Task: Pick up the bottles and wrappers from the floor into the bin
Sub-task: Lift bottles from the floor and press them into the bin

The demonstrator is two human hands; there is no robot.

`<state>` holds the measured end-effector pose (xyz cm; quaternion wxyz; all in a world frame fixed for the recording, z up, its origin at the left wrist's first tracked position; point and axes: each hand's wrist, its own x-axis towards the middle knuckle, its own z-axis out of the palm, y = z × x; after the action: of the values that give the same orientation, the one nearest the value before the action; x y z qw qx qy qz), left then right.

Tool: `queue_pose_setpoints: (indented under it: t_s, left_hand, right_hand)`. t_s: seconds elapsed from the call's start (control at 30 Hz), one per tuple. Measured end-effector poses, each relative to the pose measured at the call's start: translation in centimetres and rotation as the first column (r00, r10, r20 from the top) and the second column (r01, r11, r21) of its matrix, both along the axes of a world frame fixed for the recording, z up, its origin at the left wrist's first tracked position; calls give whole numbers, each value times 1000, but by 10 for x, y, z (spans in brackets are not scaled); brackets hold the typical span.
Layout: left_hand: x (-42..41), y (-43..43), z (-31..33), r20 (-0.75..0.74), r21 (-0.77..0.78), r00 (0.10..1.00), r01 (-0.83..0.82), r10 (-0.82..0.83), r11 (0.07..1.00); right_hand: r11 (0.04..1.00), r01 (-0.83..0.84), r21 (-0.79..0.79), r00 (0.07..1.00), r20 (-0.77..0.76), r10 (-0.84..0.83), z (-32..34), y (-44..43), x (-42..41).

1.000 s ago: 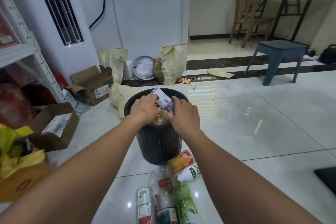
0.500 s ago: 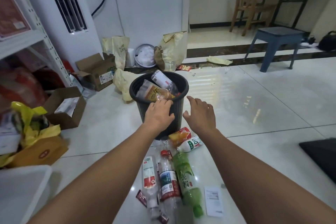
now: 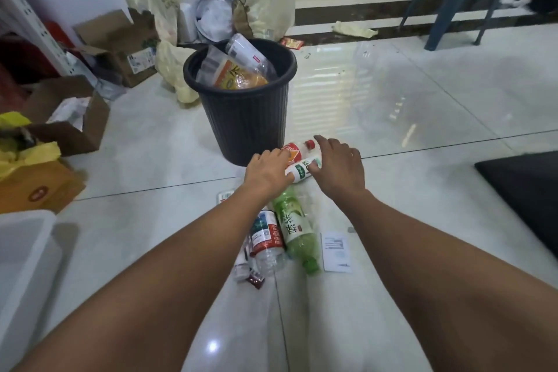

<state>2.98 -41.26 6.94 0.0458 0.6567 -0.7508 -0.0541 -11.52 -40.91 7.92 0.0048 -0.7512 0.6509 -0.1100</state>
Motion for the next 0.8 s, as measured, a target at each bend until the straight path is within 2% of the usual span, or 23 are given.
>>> queue_pose_setpoints:
  t_s: [0.5, 0.57, 0.67, 0.8]
  left_hand:
    - [-18, 11, -65, 2, 127, 963, 267, -270, 955]
    - [-17, 9, -73, 30, 200, 940, 327, -340, 923]
    - [-15, 7, -79, 49, 346, 874, 440, -484, 829]
    - [-18, 4, -79, 57, 476, 799, 506, -599, 719]
  right_hand:
    - [995, 15, 95, 1000, -25, -13, -52, 31, -10]
    - [994, 12, 112, 999, -37, -7, -61, 37, -14]
    - [990, 11, 139, 998, -59, -3, -72, 42, -21]
    - [988, 30, 155, 998, -60, -21, -76, 40, -27]
